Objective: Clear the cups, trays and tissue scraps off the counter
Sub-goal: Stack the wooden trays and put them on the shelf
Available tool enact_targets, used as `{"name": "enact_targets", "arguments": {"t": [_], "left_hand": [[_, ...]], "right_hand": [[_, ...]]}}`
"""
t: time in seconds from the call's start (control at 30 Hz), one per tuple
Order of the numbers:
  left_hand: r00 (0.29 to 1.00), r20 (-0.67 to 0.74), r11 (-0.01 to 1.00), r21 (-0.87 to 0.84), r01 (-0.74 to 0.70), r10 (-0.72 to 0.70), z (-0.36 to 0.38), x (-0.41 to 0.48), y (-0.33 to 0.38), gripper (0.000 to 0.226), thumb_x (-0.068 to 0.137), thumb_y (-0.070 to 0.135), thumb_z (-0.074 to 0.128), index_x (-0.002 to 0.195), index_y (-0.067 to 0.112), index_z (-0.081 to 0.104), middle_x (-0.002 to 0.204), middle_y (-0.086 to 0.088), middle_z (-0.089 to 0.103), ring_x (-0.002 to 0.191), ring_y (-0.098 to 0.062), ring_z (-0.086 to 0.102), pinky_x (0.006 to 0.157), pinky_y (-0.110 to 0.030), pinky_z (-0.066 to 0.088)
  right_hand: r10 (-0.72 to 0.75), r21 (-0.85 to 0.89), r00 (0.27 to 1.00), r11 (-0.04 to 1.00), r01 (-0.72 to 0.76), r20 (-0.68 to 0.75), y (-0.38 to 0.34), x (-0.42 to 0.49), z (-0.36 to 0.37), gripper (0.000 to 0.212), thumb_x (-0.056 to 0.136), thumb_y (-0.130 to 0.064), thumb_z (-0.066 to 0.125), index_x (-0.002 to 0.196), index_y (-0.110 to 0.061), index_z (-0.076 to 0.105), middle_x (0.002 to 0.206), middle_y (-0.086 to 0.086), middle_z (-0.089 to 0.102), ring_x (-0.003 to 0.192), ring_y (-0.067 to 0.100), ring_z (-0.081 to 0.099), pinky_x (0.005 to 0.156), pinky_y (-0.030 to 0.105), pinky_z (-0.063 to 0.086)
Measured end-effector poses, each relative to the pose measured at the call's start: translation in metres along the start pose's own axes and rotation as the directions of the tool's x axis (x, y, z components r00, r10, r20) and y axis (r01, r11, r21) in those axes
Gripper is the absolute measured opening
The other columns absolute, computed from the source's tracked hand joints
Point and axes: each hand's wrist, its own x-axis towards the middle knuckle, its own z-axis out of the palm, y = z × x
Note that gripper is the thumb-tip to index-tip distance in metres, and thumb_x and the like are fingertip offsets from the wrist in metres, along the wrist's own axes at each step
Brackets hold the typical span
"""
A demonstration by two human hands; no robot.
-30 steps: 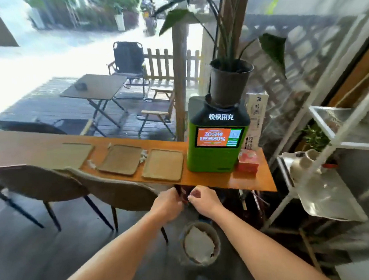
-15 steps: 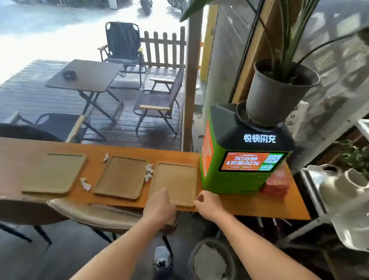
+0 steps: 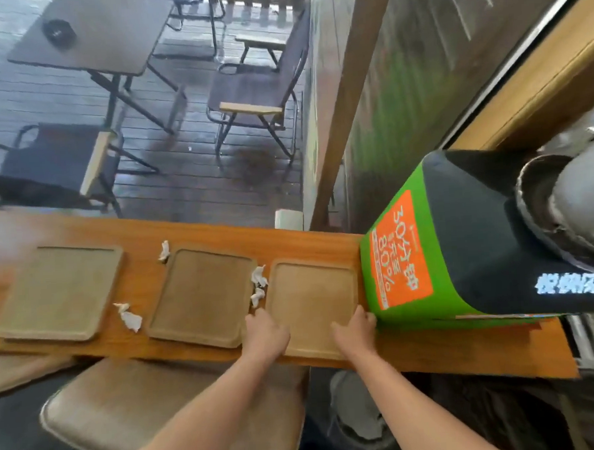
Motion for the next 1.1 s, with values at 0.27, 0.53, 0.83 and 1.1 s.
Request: {"name": "enact_targets", "arguments": {"t": [0.27,0.53,0.83,1.1], "left_hand": [[0.983,0.161,0.968,-0.222,0.120,-0.085,-0.017,0.025,0.005,0.045,0.097,0.024,0.046,0.138,0.008,0.039,0.132,-0.016,0.055,0.117,-0.034,0.054,0.089,-0.034,0.041],[0.990,0.137,0.939,-0.338,0.067,-0.022,-0.084,0.025,-0.024,0.059,0.101,0.031,0.040,0.149,0.018,0.009,0.150,-0.011,0.038,0.127,-0.032,0.048,0.102,-0.041,0.042],[0.995,-0.043,0.975,-0.210,0.078,-0.088,-0.177,0.064,-0.109,0.029,0.101,0.026,0.041,0.124,0.010,0.034,0.120,-0.015,0.053,0.094,-0.024,0.047,0.080,-0.037,0.038],[0.999,-0.049,0.986,-0.166,-0.003,-0.005,-0.180,0.079,-0.120,0.027,0.100,0.026,0.044,0.121,0.009,0.040,0.119,-0.015,0.055,0.102,-0.029,0.054,0.089,-0.044,0.047]], "right_hand": [[0.227,0.269,0.973,0.940,-0.208,-0.038,-0.008,0.008,0.002,0.052,0.092,-0.014,0.060,0.139,-0.001,0.041,0.141,0.023,0.038,0.125,0.041,0.046,0.102,0.041,0.041],[0.138,0.345,0.989,0.932,-0.113,-0.047,-0.070,-0.013,0.020,0.048,0.091,-0.007,0.059,0.137,-0.007,0.044,0.137,0.015,0.048,0.116,0.033,0.055,0.089,0.038,0.051],[0.047,0.319,0.984,0.942,-0.101,0.172,-0.158,-0.053,0.106,0.046,0.089,-0.007,0.055,0.135,-0.008,0.046,0.136,0.013,0.049,0.121,0.032,0.054,0.101,0.046,0.050],[0.046,0.279,0.978,0.955,-0.103,0.204,-0.161,-0.053,0.119,0.053,0.088,-0.005,0.058,0.139,-0.009,0.045,0.139,0.014,0.049,0.124,0.032,0.053,0.103,0.046,0.049]]}}
